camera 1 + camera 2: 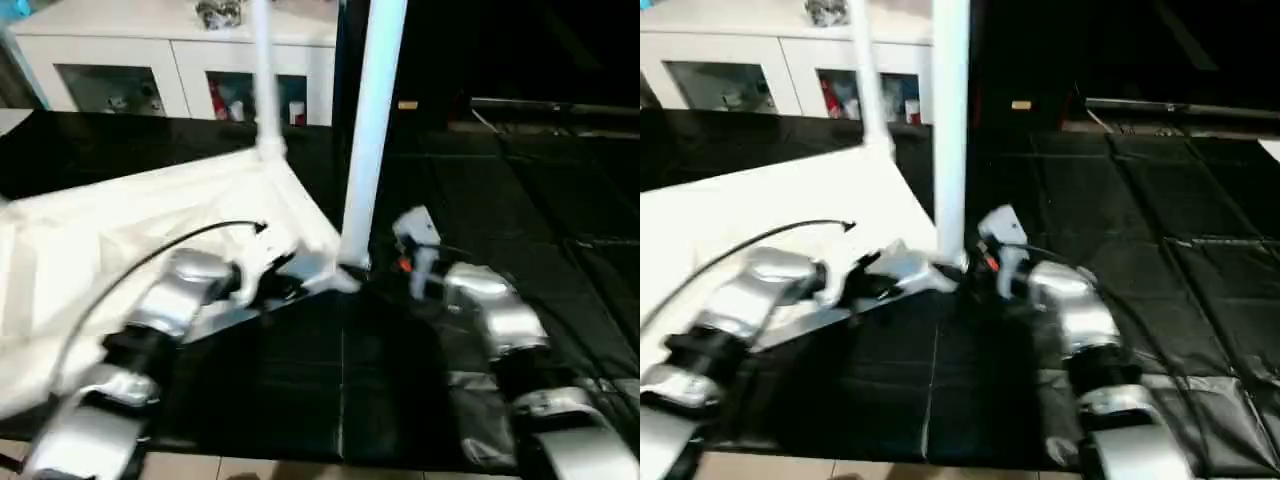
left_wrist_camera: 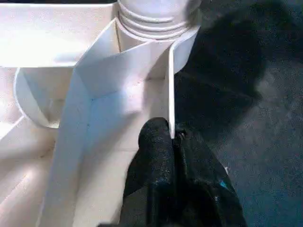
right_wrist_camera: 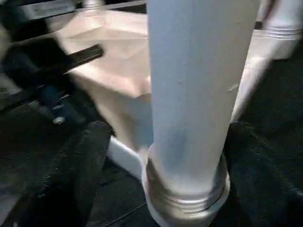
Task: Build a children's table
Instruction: Rotate leg to tighten
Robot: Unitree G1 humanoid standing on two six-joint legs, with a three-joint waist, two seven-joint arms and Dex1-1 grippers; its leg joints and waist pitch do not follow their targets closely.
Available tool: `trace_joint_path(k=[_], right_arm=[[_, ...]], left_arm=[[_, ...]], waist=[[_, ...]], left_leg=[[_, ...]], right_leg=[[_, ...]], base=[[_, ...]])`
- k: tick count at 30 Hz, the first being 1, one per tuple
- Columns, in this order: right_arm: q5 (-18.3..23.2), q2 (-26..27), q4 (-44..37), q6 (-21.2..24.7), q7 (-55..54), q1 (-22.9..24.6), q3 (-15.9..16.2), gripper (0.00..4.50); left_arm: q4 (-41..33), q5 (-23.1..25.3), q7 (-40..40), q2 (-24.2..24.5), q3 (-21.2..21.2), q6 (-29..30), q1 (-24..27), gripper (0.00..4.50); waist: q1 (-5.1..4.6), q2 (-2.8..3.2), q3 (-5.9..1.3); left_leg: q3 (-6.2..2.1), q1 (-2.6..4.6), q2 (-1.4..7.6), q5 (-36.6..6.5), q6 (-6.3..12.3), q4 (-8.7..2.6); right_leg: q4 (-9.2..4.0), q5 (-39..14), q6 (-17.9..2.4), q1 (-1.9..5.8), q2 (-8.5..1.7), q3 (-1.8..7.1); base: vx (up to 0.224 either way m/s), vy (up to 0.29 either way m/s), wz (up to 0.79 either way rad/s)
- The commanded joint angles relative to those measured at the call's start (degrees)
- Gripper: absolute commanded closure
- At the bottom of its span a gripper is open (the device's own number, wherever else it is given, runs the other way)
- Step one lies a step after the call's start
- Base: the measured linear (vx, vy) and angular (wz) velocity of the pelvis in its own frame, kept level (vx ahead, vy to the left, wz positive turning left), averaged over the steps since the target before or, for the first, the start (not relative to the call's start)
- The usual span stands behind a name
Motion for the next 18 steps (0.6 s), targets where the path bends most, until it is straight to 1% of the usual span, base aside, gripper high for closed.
trace_joint_path(k=[1, 3, 4, 5, 7, 8, 10, 11, 12, 13, 14, 15, 16, 17, 18], right_arm=[[1.30, -0.99, -0.86, 0.56, 7.02, -1.12, 2.41, 0.13], [1.81, -2.18, -1.06, 1.54, 10.29, -1.48, 2.87, 0.04], [1.84, -2.27, -1.07, 1.56, 10.56, -1.52, 2.92, 0.04], [2.11, -3.02, -1.12, 1.74, 12.59, -1.83, 3.35, 0.04], [2.72, -4.24, -0.96, 2.64, 16.68, -2.62, 4.19, 0.04], [2.83, -4.55, -0.81, 2.91, 17.85, -2.93, 4.49, 0.04], [2.83, -4.72, -0.38, 3.01, 18.78, -3.30, 4.77, 0.04], [2.67, -4.79, 0.23, 2.73, 19.33, -3.68, 4.98, 0.04], [2.52, -4.70, 0.65, 2.53, 19.52, -3.87, 5.04, 0.04], [2.30, -4.58, 1.27, 2.24, 19.81, -4.17, 5.12, 0.04], [2.06, -4.43, 2.01, 1.90, 20.12, -4.50, 5.22, 0.04], [2.14, -4.25, 2.40, 2.22, 20.78, -4.67, 5.36, 0.22], [2.16, -4.04, 2.76, 2.25, 21.11, -4.81, 5.57, 0.33], [2.28, -3.93, 2.85, 2.56, 21.44, -4.83, 5.73, 0.41], [2.31, -3.90, 2.87, 2.64, 21.53, -4.83, 5.77, 0.44]], left_arm=[[-2.69, -0.72, -4.59, 1.40, -1.28, -2.83, -0.09, 4.50], [-3.13, -1.38, -7.16, 2.24, -1.46, -3.32, 0.14, 4.50], [-3.19, -1.40, -7.41, 2.34, -1.53, -3.39, 0.17, 4.50], [-3.63, -1.61, -9.34, 3.12, -2.06, -3.93, 0.33, 4.50], [-4.31, -1.57, -12.90, 4.65, -3.42, -5.48, 0.59, 4.50], [-4.49, -1.41, -13.96, 5.16, -3.94, -6.19, 0.66, 4.50], [-4.84, -1.56, -15.08, 5.56, -4.33, -6.12, 0.75, 4.50], [-5.35, -1.74, -16.07, 5.90, -4.66, -6.02, 0.89, 4.50], [-5.72, -1.85, -16.59, 6.08, -4.85, -5.97, 0.99, 4.50], [-6.29, -2.02, -17.38, 6.34, -5.14, -5.89, 1.14, 4.50], [-6.92, -2.20, -18.27, 6.64, -5.46, -5.85, 1.32, 4.50], [-7.40, -2.22, -18.93, 6.90, -5.73, -6.01, 1.47, 4.50], [-7.61, -2.19, -19.40, 7.04, -5.82, -6.16, 1.57, 4.50], [-7.73, -2.15, -19.60, 7.11, -5.83, -6.23, 1.64, 4.50], [-7.76, -2.14, -19.65, 7.13, -5.84, -6.26, 1.66, 4.50]], waist=[[0.38, -0.02, -3.86], [0.56, -0.01, -3.90], [0.69, 0.05, -3.99], [0.79, 0.13, -3.98], [0.99, -0.02, -4.16], [1.13, 0.03, -4.19], [1.35, 0.06, -4.13], [1.52, -0.04, -4.07], [1.88, 0.07, -4.11], [1.95, -0.14, -4.16], [2.07, -0.01, -4.15], [2.00, -0.06, -4.11], [2.05, 0.01, -4.09], [2.11, -0.14, -4.07], [2.17, -0.07, -4.06]], left_leg=[[-0.87, 0.20, 2.91, -7.51, 4.28, -3.58], [-0.85, 0.33, 3.01, -7.03, 4.41, -3.56], [-0.87, 0.32, 3.15, -6.46, 4.39, -3.54], [-0.84, 0.45, 3.14, -6.49, 4.48, -3.52], [-0.81, 0.28, 3.13, -5.50, 4.83, -3.39], [-0.85, 0.17, 3.19, -5.20, 4.99, -3.37], [-0.82, 0.20, 3.19, -5.42, 5.06, -3.35], [-0.74, 0.30, 3.22, -5.73, 4.81, -3.35], [-0.76, 0.43, 3.28, -5.82, 4.48, -3.38], [-0.76, 0.43, 3.35, -5.83, 4.28, -3.39], [-0.81, 0.41, 3.36, -5.68, 4.03, -3.43], [-0.80, 0.34, 3.33, -5.63, 3.96, -3.45], [-0.75, 0.44, 3.31, -5.99, 3.84, -3.43], [-0.70, 0.51, 3.28, -6.16, 3.81, -3.44], [-0.74, 0.42, 3.27, -6.14, 3.78, -3.44]], right_leg=[[-4.24, -11.48, -10.59, 3.57, -5.81, 3.72], [-4.15, -10.87, -10.87, 3.46, -5.80, 3.72], [-3.97, -9.87, -11.22, 3.38, -5.86, 3.76], [-4.00, -9.65, -11.44, 3.23, -5.79, 3.73], [-3.63, -7.73, -12.03, 3.35, -5.77, 3.70], [-3.44, -6.86, -12.28, 3.33, -5.75, 3.66], [-3.46, -6.77, -12.36, 3.23, -5.83, 3.71], [-3.59, -7.47, -12.23, 3.13, -5.85, 3.72], [-3.60, -8.03, -12.15, 3.08, -5.92, 3.74], [-3.49, -8.00, -12.25, 3.10, -6.00, 3.76], [-3.44, -8.06, -12.28, 3.09, -6.00, 3.72], [-3.45, -8.05, -12.29, 3.09, -5.94, 3.73], [-3.52, -8.27, -12.26, 3.00, -5.88, 3.75], [-3.54, -8.43, -12.17, 2.97, -5.85, 3.79], [-3.51, -8.60, -12.09, 3.02, -5.89, 3.77]], base=[[0.000, 0.000, 0.00], [0.000, 0.000, 0.00], [0.000, 0.000, 0.00], [0.000, 0.000, 0.00], [0.000, 0.000, 0.00], [0.000, 0.000, 0.00], [0.000, 0.000, 0.00], [0.000, 0.000, 0.00], [0.000, 0.000, 0.00], [0.000, 0.000, 0.00], [0.000, 0.000, 0.00], [0.000, 0.000, 0.00], [0.000, 0.000, 0.00], [0.000, 0.000, 0.00], [0.000, 0.000, 0.00]])
